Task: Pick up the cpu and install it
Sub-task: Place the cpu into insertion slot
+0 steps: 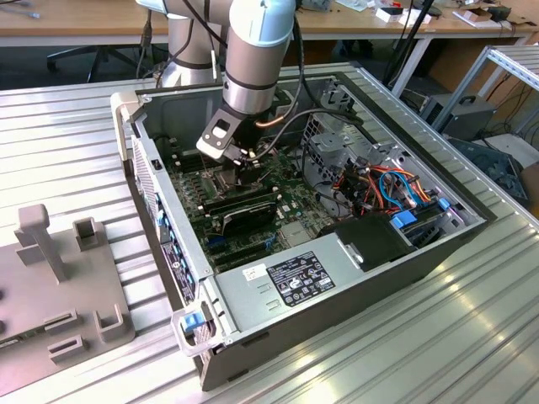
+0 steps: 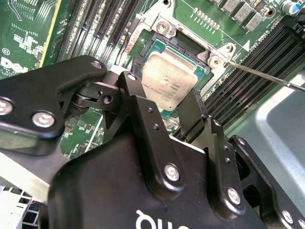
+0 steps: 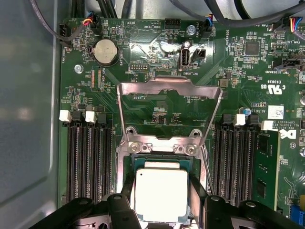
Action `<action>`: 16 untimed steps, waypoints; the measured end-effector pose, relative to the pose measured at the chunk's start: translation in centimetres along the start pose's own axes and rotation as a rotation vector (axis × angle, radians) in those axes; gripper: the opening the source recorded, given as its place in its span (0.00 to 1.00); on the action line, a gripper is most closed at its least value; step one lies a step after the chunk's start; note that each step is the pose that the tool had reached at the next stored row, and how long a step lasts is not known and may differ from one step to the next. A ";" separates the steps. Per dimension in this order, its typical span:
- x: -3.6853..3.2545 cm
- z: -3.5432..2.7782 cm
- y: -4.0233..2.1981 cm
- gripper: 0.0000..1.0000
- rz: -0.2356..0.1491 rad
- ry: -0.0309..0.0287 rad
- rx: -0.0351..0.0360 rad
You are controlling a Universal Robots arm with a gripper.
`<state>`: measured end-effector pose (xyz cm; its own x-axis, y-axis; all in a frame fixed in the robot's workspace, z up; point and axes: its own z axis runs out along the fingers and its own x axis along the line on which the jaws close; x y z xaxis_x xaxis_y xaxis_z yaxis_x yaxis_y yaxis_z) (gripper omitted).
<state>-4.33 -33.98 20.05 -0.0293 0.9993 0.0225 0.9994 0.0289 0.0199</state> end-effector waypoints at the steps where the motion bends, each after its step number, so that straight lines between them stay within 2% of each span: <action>1: 0.01 0.07 0.00 0.55 0.000 0.0002 -0.0001; 16: 0.02 0.27 0.00 0.56 0.000 0.0013 -0.0006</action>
<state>-4.33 -33.96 19.78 -0.0292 0.9993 0.0238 0.9994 0.0287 0.0205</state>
